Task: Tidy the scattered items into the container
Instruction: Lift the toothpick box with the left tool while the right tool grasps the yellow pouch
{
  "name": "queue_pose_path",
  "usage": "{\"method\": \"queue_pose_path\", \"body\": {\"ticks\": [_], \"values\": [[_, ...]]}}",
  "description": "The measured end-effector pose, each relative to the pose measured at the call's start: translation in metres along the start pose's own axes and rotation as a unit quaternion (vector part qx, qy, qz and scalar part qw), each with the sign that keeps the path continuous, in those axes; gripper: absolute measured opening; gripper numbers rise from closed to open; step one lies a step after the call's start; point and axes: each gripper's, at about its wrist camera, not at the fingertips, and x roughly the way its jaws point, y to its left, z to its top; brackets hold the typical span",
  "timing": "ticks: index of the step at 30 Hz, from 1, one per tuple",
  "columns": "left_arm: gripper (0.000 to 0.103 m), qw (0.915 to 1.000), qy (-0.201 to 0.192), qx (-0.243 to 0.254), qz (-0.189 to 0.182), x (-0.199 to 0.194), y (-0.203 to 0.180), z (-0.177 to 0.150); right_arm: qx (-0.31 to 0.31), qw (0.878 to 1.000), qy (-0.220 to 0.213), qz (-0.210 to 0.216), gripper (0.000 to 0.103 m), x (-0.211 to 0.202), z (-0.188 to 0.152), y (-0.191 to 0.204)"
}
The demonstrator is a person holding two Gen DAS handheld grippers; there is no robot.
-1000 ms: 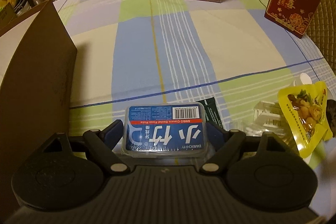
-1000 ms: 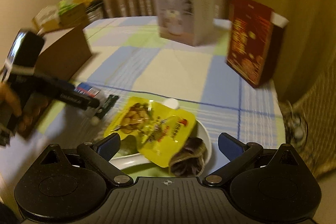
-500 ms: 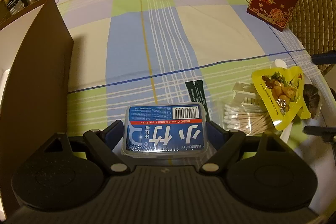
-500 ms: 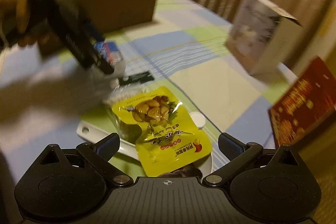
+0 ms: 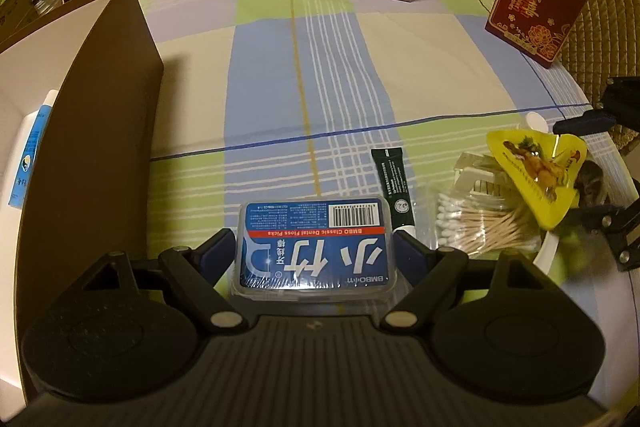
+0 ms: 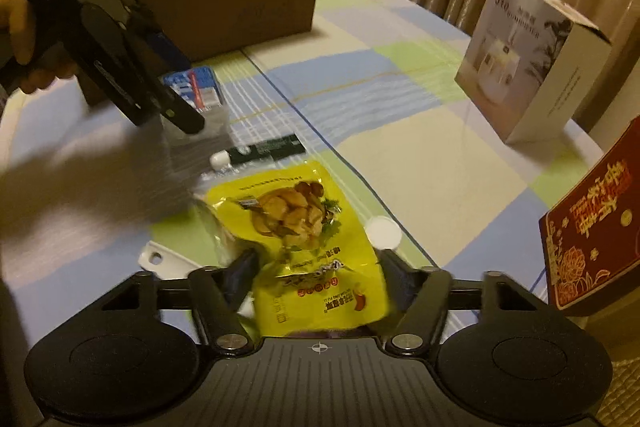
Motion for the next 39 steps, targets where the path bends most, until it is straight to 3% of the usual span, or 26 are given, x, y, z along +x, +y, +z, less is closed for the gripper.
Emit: {"method": "queue_pose_path", "body": {"ticks": [4, 6, 16, 21, 27, 32, 39], "values": [[0.082, 1.0, 0.001, 0.003, -0.003, 0.0, -0.003, -0.001, -0.041, 0.999, 0.013, -0.023, 0.062, 0.002, 0.002, 0.015], [0.082, 1.0, -0.002, 0.005, -0.006, -0.002, -0.004, -0.001, -0.059, 0.998, 0.006, -0.037, 0.044, 0.0, 0.002, 0.023], [0.082, 0.9999, -0.01, 0.0, -0.008, -0.012, -0.002, -0.006, -0.134, 0.987, 0.016, -0.088, 0.041, 0.007, 0.001, 0.047], [0.082, 0.9999, -0.012, -0.001, -0.011, -0.017, -0.004, -0.009, -0.134, 0.986, 0.002, -0.102, 0.038, 0.007, 0.0, 0.051], [0.082, 0.9997, -0.019, -0.001, -0.013, -0.024, -0.003, -0.012, -0.097, 0.99, -0.02, -0.102, 0.037, -0.007, 0.003, 0.051], [0.082, 0.9996, -0.025, 0.002, -0.017, -0.03, -0.003, -0.014, 0.013, 0.996, -0.058, -0.067, 0.037, -0.032, 0.009, 0.031], [0.082, 0.9989, -0.039, 0.017, -0.022, -0.048, -0.007, -0.015, 0.112, 0.989, -0.087, -0.045, 0.037, -0.058, 0.016, 0.015]]}}
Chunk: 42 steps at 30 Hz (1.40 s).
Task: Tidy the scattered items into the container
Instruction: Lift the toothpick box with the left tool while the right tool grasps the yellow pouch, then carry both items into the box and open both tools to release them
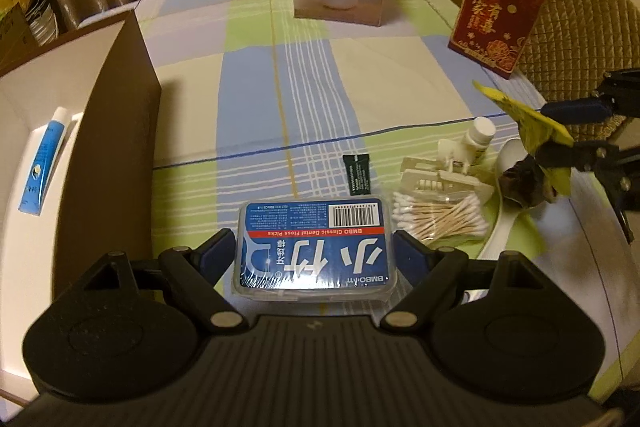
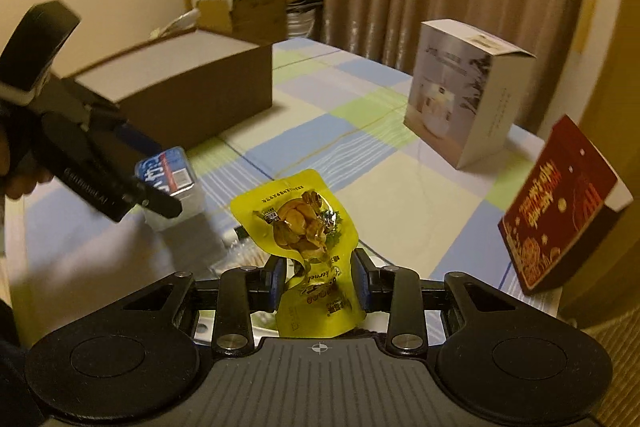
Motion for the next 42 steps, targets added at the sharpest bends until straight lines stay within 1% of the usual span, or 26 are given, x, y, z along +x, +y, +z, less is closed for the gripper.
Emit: {"method": "queue_pose_path", "body": {"ticks": [3, 9, 15, 21, 25, 30, 37, 42], "values": [[0.082, 0.9999, -0.007, 0.009, -0.005, -0.013, -0.002, 0.002, 0.03, 0.999, -0.004, 0.01, 0.037, -0.008, 0.004, -0.001], [0.082, 0.9989, -0.039, 0.025, -0.009, -0.044, 0.0, 0.01, 0.085, 0.996, -0.019, 0.031, 0.037, -0.027, 0.01, 0.005], [0.082, 0.9975, -0.062, 0.03, -0.011, -0.072, 0.011, 0.011, 0.137, 0.988, -0.031, 0.064, 0.037, -0.036, 0.019, 0.015], [0.082, 0.9971, -0.072, 0.024, -0.009, -0.091, 0.029, 0.005, 0.148, 0.985, -0.041, 0.082, 0.037, -0.037, 0.032, 0.036], [0.082, 0.9968, -0.078, 0.018, -0.002, -0.105, 0.048, -0.001, 0.146, 0.984, -0.047, 0.093, 0.037, -0.033, 0.044, 0.055], [0.082, 0.9963, -0.084, 0.008, 0.013, -0.121, 0.081, -0.008, 0.14, 0.982, -0.055, 0.11, 0.037, -0.021, 0.069, 0.081], [0.082, 0.9952, -0.087, -0.008, 0.044, -0.139, 0.138, -0.019, 0.141, 0.98, -0.06, 0.13, 0.037, 0.013, 0.113, 0.121], [0.082, 0.9947, -0.085, -0.01, 0.058, -0.145, 0.181, -0.025, 0.163, 0.975, -0.061, 0.136, 0.037, 0.043, 0.146, 0.149]]}}
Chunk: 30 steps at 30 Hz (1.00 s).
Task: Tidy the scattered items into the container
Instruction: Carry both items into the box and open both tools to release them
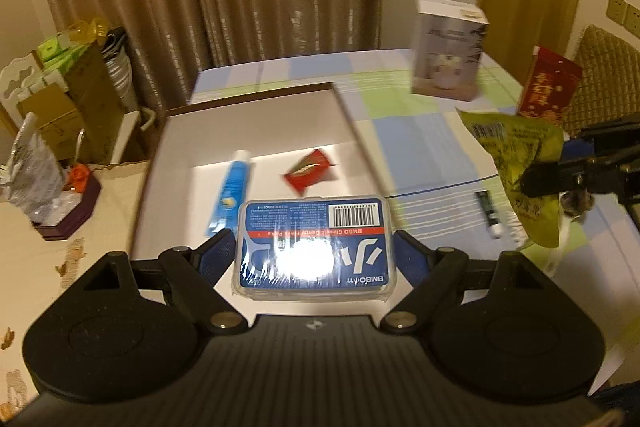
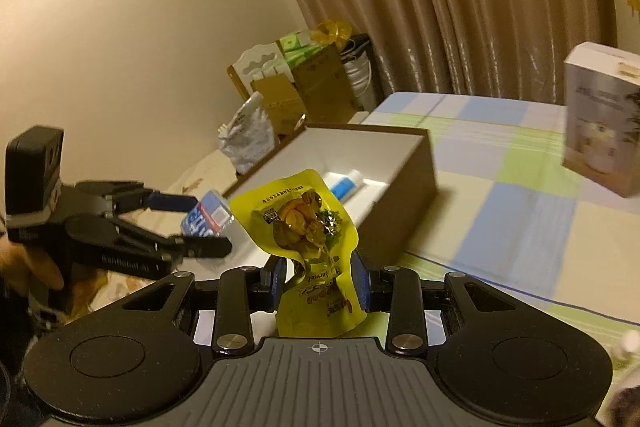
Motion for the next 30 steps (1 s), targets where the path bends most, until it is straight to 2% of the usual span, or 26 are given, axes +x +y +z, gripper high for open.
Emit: {"method": "queue_pose_path", "body": {"ticks": [9, 17, 24, 30], "values": [[0.082, 0.9992, 0.013, 0.036, -0.014, 0.018, 0.059, -0.002, 0.032, 0.999, 0.02, -0.031, 0.037, 0.072, 0.019, 0.043], [0.082, 0.9923, 0.038, 0.102, -0.059, 0.055, 0.089, 0.005, -0.013, 0.994, 0.06, -0.089, 0.038, 0.133, 0.022, 0.056], [0.082, 0.9806, 0.052, 0.165, -0.092, 0.1, 0.104, 0.018, -0.108, 0.981, 0.108, -0.118, 0.038, 0.185, 0.026, 0.042], [0.082, 0.963, 0.067, 0.235, -0.113, 0.139, 0.104, 0.032, -0.14, 0.971, 0.149, -0.122, 0.038, 0.221, 0.036, 0.018]]}}
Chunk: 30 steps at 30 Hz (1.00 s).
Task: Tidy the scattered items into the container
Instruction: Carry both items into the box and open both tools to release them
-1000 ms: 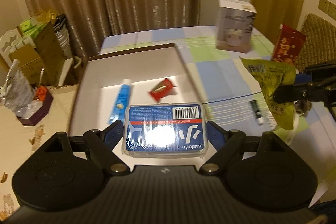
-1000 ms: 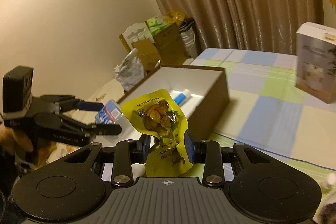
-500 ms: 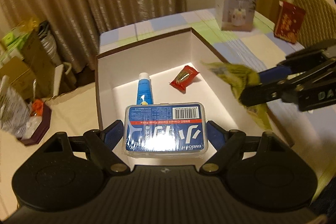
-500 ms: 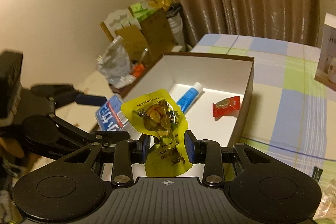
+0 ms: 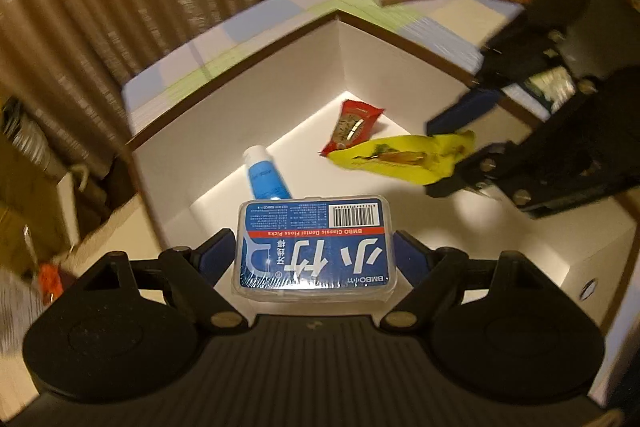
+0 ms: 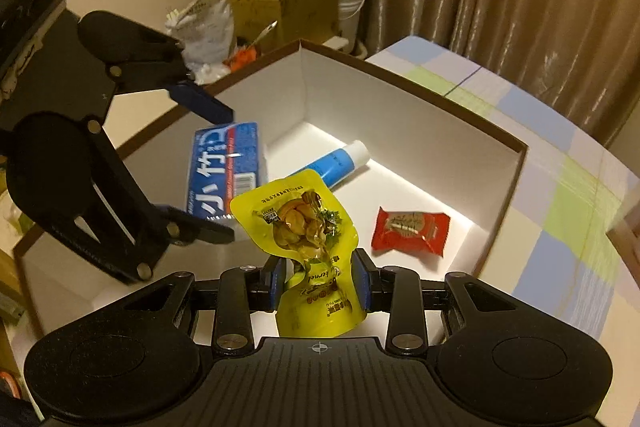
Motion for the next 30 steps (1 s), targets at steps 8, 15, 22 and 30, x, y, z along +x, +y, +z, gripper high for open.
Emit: {"method": "queue_pose_path", "body": {"ticks": [8, 15, 22, 30], "values": [[0.082, 0.9989, 0.02, 0.034, -0.025, 0.041, 0.008, 0.014, -0.021, 0.999, 0.03, -0.017, 0.038, 0.034, 0.008, -0.012], [0.082, 0.9984, 0.026, 0.038, -0.031, 0.064, 0.014, 0.02, -0.038, 0.998, 0.035, -0.028, 0.038, 0.049, 0.006, -0.014], [0.083, 0.9977, 0.041, 0.05, -0.019, 0.078, 0.014, 0.025, -0.066, 0.997, 0.028, -0.033, 0.063, 0.062, 0.008, -0.013], [0.09, 0.9969, 0.045, 0.064, -0.002, 0.071, 0.014, 0.023, -0.061, 0.998, 0.006, -0.015, 0.085, 0.051, 0.005, -0.016]]}}
